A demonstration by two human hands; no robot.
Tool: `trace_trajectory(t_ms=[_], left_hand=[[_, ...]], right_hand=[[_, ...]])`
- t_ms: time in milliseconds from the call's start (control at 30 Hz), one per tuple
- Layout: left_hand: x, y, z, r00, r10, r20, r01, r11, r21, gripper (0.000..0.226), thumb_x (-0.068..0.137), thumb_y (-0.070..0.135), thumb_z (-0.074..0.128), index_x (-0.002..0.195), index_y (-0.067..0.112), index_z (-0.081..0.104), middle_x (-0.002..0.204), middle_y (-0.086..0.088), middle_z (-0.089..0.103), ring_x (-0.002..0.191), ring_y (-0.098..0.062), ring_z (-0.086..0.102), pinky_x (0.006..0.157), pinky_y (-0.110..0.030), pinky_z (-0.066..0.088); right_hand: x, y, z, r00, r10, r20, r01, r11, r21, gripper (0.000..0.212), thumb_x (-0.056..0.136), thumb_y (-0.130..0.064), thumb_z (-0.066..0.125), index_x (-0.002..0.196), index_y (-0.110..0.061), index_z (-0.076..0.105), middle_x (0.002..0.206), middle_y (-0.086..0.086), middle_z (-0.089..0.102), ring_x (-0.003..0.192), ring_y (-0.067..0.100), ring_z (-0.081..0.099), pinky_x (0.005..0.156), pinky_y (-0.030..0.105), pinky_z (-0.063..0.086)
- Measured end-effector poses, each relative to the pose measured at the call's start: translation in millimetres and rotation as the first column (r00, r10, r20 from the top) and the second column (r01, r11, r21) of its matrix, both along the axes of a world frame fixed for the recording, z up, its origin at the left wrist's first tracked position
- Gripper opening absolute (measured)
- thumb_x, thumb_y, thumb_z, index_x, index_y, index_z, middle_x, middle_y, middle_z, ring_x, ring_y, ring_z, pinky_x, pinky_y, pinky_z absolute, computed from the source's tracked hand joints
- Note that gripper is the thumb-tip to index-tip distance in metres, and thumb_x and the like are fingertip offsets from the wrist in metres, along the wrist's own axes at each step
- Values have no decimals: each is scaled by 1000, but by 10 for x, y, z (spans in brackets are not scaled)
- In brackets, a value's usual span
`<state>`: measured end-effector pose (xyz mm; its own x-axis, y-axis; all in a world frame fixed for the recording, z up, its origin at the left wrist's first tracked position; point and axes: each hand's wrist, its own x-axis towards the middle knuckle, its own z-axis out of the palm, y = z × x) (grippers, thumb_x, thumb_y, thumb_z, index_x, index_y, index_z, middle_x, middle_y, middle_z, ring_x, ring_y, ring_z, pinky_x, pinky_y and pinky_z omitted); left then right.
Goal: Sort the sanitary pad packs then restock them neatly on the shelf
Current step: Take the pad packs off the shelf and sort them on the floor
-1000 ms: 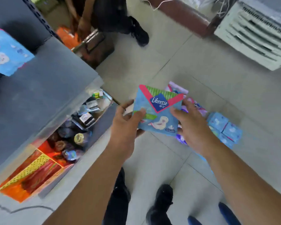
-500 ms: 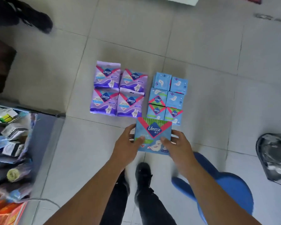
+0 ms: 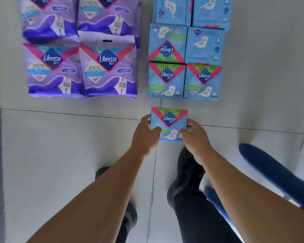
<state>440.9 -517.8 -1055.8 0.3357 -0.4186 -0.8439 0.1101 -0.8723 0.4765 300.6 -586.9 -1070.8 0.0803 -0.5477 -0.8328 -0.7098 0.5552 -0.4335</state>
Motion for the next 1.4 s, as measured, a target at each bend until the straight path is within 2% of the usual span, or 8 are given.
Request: trace_trajectory(t_ms=[67,167,233,433,600,867,1100,1400], left_hand=[[-30,-82,-232,999,24,-25,-23,1000,18,63,74,29,54,136,22,45,123,7,61,109,-14,60,95,-32,48],[-1,-173,-331,1000,-16,13,16,999,36,62,91,17,55,148,20,29,125,10,48,113,-9,50,87,-21,38],[45,-172,-269,998,-15,67,12,999,37,56,94,14,52,146,18,31,135,1,52,120,-17,53,88,-23,40],[268,109,603,938,-163,305,155,987,50,37,92,17,52,128,16,52,124,-4,59,113,-20,56,96,-31,44],[681,271,1852,788,-245,565,281,959,23,38,94,29,53,130,21,54,128,-1,58,117,-22,53,95,-38,44],[1591,614,3849,549,-92,831,245,968,-55,44,88,39,50,124,18,60,119,-6,65,105,-31,62,82,-42,50],[2277,1399,5065,454,161,876,-114,986,-122,46,91,41,49,134,26,48,130,2,56,120,-25,50,97,-43,41],[2703,3115,5562,287,376,881,-540,823,-176,46,93,40,52,138,30,43,135,-1,51,125,-25,45,100,-44,42]], right_hand=[[-15,-65,-260,1000,-26,18,26,1000,2,40,85,-6,55,124,-15,58,120,-1,67,101,14,64,79,22,47],[63,-152,-300,996,-75,57,75,997,-1,49,92,0,50,140,-13,46,136,-6,53,114,6,56,75,7,42],[77,-195,-194,996,-75,51,76,997,-2,54,96,-3,46,148,-11,35,150,0,42,133,11,44,88,14,37],[98,-124,714,953,288,-98,-299,945,-129,43,97,-15,50,139,-14,47,138,1,54,124,17,53,92,19,37],[643,-26,2025,732,648,-210,-661,600,-451,43,95,-25,54,136,-15,51,128,6,59,115,28,54,91,43,49],[2015,91,4096,533,745,-401,-701,124,-702,45,88,-36,48,126,-13,57,117,6,65,101,31,62,73,40,50],[3120,617,5260,341,868,-360,-568,-115,-815,47,87,-37,45,124,-12,58,118,7,65,104,29,62,74,40,53],[4093,2021,5625,20,951,-309,-422,-272,-865,49,91,-35,53,136,-15,47,129,5,58,106,31,58,79,41,48]])
